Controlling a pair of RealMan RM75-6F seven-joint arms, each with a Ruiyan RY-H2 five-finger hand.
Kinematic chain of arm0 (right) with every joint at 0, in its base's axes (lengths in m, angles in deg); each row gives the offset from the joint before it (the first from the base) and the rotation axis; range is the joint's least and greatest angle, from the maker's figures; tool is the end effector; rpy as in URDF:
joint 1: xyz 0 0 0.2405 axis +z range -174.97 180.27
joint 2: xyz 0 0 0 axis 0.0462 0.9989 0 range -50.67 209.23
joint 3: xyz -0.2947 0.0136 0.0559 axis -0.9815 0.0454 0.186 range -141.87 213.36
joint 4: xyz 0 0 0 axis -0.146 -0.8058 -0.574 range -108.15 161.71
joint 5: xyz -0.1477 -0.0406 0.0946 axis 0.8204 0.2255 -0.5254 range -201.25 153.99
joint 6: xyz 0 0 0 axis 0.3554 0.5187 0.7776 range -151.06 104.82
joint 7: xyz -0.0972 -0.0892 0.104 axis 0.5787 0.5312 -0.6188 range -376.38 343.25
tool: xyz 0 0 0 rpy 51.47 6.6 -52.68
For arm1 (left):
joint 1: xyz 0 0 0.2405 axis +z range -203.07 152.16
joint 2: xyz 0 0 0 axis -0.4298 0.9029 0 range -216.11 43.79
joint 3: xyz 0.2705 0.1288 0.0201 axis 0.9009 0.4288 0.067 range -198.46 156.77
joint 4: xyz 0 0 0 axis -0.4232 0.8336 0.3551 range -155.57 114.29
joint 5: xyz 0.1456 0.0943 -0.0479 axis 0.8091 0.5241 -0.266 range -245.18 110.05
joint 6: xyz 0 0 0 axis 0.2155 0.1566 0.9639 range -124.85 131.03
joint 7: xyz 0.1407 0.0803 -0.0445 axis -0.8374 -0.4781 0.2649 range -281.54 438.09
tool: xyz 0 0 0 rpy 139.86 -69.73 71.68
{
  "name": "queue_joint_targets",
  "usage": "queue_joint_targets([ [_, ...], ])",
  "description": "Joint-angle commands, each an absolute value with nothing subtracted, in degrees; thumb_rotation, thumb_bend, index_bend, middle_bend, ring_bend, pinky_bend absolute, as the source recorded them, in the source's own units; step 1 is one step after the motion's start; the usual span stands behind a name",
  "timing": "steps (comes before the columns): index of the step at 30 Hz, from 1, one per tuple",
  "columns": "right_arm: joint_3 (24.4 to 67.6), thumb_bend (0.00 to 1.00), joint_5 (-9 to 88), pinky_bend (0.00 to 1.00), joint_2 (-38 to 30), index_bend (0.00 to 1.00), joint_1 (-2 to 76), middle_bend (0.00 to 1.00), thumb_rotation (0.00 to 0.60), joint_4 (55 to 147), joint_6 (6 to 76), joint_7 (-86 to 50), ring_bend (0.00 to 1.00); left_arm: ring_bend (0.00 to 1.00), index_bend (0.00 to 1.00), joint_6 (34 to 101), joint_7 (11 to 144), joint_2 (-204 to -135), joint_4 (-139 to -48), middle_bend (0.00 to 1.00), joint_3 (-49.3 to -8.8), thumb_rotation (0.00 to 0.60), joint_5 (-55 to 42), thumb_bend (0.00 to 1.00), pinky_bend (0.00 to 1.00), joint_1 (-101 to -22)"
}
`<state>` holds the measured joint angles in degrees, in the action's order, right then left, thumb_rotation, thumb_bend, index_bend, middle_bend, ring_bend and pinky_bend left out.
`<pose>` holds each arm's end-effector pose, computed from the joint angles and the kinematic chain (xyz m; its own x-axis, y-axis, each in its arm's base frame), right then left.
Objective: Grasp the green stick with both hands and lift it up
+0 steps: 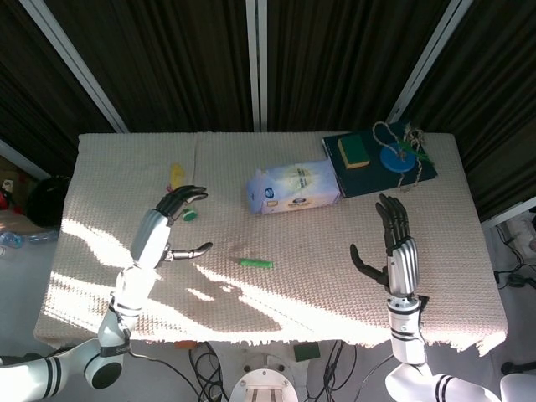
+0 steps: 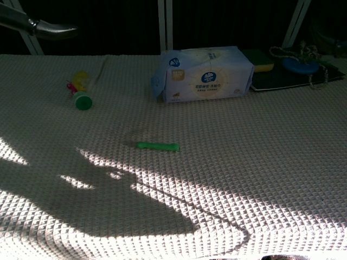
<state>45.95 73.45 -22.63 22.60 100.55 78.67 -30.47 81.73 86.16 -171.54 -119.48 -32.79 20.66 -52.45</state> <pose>-0.2100 -0.2746 0.0623 -0.2861 0.2569 0.9231 -0.8655 -0.4827 -0.1339 -0.1615 0.3121 0.0903 -0.1928 0.0899 0.9771 0.8696 -0.4457 0.2126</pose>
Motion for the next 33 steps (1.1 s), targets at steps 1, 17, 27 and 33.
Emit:
queue_joint_targets([
  [1,46.1,0.37,72.7,0.00,-22.0,0.00,21.8,0.00,0.600,101.1,79.0,-30.3,0.00,0.14,0.27,73.2,79.9,-167.6,-122.4,0.19,-29.5,0.600,15.0,0.13,0.21,-53.2],
  [17,43.1,0.36,69.8,0.00,-18.9,0.02,18.1,0.00,0.600,101.6,75.8,-27.0,0.00,0.27,0.37,71.0,66.4,-185.9,-106.5,0.34,-26.5,0.600,11.5,0.16,0.38,-54.9],
  [27,43.5,0.36,70.9,0.00,-18.8,0.03,18.9,0.00,0.600,102.6,74.7,-25.2,0.00,0.27,0.39,66.4,64.5,-191.3,-100.1,0.34,-27.5,0.599,8.5,0.18,0.38,-57.4],
  [33,43.9,0.36,70.4,0.00,-18.5,0.01,19.0,0.00,0.600,103.0,73.7,-24.6,0.00,0.27,0.41,65.8,62.6,-192.8,-98.1,0.34,-27.6,0.586,8.3,0.19,0.37,-58.2],
])
